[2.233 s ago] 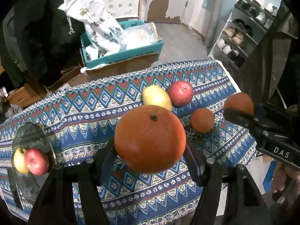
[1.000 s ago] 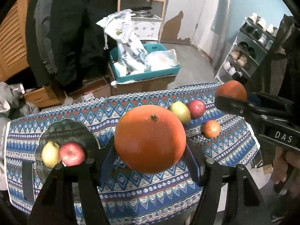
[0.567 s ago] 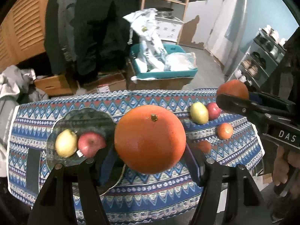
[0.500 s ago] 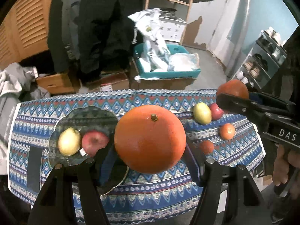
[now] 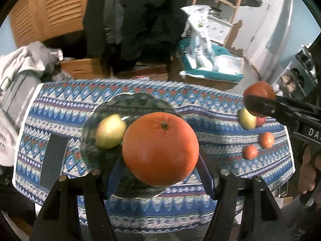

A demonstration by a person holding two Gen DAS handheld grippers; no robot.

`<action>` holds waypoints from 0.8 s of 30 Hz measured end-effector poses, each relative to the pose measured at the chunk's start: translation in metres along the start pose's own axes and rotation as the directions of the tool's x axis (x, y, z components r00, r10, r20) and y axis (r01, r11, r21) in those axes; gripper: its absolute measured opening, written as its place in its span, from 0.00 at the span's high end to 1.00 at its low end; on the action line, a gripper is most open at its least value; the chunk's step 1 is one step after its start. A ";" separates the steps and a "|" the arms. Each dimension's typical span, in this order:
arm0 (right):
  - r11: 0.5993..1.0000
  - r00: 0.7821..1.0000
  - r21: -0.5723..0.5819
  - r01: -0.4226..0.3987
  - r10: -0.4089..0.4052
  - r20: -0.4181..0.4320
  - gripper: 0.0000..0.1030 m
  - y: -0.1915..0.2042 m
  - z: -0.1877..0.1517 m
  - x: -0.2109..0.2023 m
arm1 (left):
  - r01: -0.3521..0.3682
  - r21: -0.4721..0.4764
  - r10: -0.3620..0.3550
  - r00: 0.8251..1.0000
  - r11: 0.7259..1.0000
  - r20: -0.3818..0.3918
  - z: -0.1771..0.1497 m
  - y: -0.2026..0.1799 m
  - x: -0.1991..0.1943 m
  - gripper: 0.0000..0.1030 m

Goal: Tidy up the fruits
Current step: 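Lower the large orange into the bowl with the left tool while the right tool releases its fruit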

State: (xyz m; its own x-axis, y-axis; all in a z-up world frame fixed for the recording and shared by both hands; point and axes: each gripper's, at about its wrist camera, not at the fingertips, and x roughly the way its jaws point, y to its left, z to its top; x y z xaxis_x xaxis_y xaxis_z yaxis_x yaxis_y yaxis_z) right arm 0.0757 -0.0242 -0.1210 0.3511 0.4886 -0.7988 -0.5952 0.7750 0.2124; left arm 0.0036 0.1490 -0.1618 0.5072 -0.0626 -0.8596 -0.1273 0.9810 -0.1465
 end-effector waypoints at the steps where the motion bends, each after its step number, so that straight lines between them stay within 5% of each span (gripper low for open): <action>1: 1.000 1.000 -0.008 -0.005 0.005 -0.009 0.55 0.005 0.001 0.007 | -0.005 -0.006 0.005 1.000 1.000 -0.004 -0.002 0.005 0.002 0.33; 24: 0.996 0.976 -0.056 -0.071 0.058 -0.212 0.55 0.041 -0.026 0.113 | -0.100 -0.139 0.071 0.977 0.985 -0.202 -0.039 0.074 0.083 0.33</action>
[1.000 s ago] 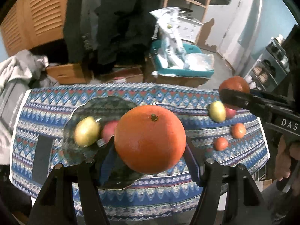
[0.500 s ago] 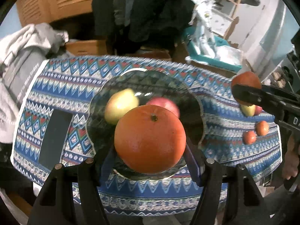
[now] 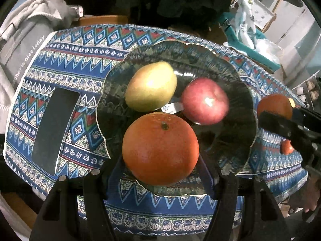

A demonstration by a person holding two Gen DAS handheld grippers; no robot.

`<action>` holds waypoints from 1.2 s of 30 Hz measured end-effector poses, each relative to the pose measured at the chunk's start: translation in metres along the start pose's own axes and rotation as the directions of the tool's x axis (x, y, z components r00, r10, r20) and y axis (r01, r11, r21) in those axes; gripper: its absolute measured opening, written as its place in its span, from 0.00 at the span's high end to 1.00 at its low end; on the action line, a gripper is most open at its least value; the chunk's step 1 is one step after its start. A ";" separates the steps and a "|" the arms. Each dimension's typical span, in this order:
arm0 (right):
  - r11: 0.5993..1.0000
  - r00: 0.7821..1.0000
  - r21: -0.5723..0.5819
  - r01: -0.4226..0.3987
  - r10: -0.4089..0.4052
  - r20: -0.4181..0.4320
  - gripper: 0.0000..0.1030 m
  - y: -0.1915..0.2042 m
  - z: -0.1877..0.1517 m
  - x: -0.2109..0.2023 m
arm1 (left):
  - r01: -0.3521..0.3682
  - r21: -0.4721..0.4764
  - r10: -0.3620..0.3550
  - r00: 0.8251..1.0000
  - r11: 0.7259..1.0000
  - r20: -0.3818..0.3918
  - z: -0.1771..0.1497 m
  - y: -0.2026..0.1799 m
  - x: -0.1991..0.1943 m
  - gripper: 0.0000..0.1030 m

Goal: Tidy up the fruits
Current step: 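Lower the large orange into the bowl with the left tool while the right tool releases its fruit, then withdraw both open tools from the bowl toward the remaining fruit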

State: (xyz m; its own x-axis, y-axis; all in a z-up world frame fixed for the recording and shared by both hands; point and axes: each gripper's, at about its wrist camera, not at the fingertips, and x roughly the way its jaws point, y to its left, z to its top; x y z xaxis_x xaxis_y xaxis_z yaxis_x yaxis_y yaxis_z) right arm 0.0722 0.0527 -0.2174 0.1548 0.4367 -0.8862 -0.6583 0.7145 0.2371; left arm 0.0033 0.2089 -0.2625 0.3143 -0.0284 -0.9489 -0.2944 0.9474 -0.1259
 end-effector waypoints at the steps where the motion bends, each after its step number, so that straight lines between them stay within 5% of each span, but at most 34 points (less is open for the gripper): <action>1: 1.000 1.000 -0.003 -0.002 0.002 -0.007 0.55 0.001 -0.001 0.003 | -0.004 -0.002 0.004 1.000 1.000 -0.007 0.000 0.001 0.003 0.33; 8: 1.000 0.999 -0.017 -0.013 0.012 -0.044 0.55 0.005 -0.005 0.023 | -0.019 -0.002 0.019 0.998 1.000 -0.067 -0.005 0.002 0.024 0.33; 23: 0.999 0.993 0.010 -0.051 0.052 -0.110 0.54 0.004 -0.010 0.046 | -0.037 0.040 0.040 0.997 0.998 -0.065 -0.007 -0.003 0.019 0.35; 36: 0.999 0.996 0.029 -0.043 0.045 -0.073 0.50 0.001 -0.006 0.028 | -0.042 0.046 0.044 0.998 0.998 -0.053 -0.007 -0.005 0.010 0.35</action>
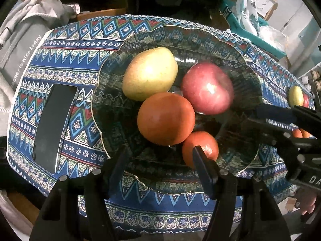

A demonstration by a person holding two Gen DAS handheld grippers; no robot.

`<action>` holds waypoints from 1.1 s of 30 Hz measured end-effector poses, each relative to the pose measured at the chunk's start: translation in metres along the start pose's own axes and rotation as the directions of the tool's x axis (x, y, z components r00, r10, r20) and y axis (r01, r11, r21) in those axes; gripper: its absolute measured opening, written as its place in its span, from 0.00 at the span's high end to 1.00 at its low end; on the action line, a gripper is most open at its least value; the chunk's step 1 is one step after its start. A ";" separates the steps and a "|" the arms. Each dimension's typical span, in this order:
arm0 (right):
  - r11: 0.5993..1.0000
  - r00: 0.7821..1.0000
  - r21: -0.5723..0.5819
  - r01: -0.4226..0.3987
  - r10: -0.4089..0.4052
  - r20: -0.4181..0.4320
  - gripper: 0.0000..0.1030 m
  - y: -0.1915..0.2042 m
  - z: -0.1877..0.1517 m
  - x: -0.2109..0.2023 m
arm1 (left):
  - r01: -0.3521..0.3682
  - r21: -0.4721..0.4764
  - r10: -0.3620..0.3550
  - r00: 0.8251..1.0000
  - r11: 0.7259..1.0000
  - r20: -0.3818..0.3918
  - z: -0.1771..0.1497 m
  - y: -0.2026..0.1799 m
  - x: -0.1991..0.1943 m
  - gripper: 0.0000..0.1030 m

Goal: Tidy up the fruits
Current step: 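Withdraw both open tools from the bowl toward the remaining fruit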

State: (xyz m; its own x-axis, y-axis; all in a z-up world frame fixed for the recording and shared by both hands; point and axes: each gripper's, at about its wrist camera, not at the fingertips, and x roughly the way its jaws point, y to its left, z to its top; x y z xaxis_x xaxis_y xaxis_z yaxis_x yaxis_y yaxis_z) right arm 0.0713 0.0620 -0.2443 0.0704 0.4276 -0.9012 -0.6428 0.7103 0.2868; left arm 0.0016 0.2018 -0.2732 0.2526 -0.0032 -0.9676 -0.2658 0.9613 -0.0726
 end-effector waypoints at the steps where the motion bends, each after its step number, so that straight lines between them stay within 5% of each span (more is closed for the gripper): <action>1: 1.000 1.000 0.000 0.010 -0.010 0.005 0.49 -0.001 0.000 -0.003 | 0.000 0.003 0.000 1.000 1.000 0.004 0.001 -0.001 -0.002 0.35; 18: 0.993 0.986 0.010 0.114 -0.114 0.124 0.45 -0.009 -0.002 -0.067 | 0.048 0.027 -0.051 0.994 0.998 0.096 0.009 -0.028 -0.049 0.26; 33: 0.983 0.949 0.046 0.178 -0.184 0.257 0.34 -0.020 -0.015 -0.143 | 0.050 0.142 -0.078 0.977 0.989 0.200 0.011 -0.081 -0.096 0.23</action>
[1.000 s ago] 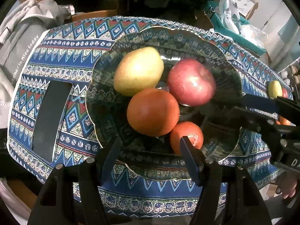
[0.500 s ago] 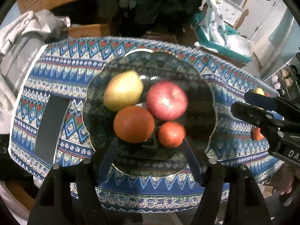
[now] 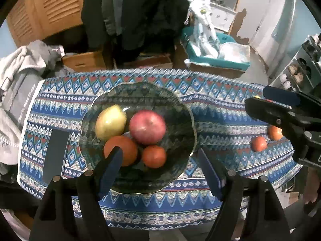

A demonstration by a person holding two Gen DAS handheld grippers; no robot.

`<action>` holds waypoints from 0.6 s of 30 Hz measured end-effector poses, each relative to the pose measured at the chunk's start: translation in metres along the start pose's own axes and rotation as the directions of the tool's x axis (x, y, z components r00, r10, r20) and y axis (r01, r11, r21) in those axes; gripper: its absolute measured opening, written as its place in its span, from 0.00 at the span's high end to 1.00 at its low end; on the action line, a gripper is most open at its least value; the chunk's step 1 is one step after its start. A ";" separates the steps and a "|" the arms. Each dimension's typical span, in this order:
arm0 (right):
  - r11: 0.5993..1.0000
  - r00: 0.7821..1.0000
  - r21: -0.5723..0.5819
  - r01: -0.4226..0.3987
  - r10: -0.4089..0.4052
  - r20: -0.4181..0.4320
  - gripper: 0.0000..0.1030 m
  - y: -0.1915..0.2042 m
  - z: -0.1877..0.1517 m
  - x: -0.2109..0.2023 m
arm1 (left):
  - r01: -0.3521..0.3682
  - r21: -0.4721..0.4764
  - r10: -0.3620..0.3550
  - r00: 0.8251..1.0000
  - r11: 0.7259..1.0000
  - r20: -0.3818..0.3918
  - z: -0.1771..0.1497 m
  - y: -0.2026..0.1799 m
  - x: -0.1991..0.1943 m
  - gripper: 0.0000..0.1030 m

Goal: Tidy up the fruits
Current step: 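Withdraw both open tools from the bowl toward the remaining fruit, then close the right tool on an orange while the left tool approaches a small tangerine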

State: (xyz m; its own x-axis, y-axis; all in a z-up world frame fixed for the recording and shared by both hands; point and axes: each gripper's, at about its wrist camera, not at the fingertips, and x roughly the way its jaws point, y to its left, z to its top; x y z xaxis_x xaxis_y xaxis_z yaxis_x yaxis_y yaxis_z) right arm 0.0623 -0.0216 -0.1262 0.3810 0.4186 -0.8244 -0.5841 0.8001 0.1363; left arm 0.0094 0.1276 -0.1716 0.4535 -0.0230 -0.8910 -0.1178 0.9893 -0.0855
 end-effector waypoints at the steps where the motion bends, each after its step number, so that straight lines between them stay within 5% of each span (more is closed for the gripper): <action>1: 1.000 1.000 0.003 0.002 -0.002 0.009 0.33 -0.002 -0.001 -0.005 | 0.003 0.008 -0.003 1.000 1.000 0.011 0.001 -0.004 -0.004 0.23; 18: 0.997 0.992 0.052 0.062 -0.067 0.107 0.24 -0.045 -0.025 -0.080 | 0.031 0.097 -0.037 0.998 0.995 0.057 0.012 -0.068 -0.025 0.16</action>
State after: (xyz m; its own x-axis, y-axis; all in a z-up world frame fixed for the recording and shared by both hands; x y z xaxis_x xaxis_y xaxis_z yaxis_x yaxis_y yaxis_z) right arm 0.0402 -0.1017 -0.0798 0.4939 0.4071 -0.7684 -0.5211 0.8460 0.1133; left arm 0.0168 0.0622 -0.1377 0.5075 -0.0509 -0.8601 -0.0175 0.9974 -0.0694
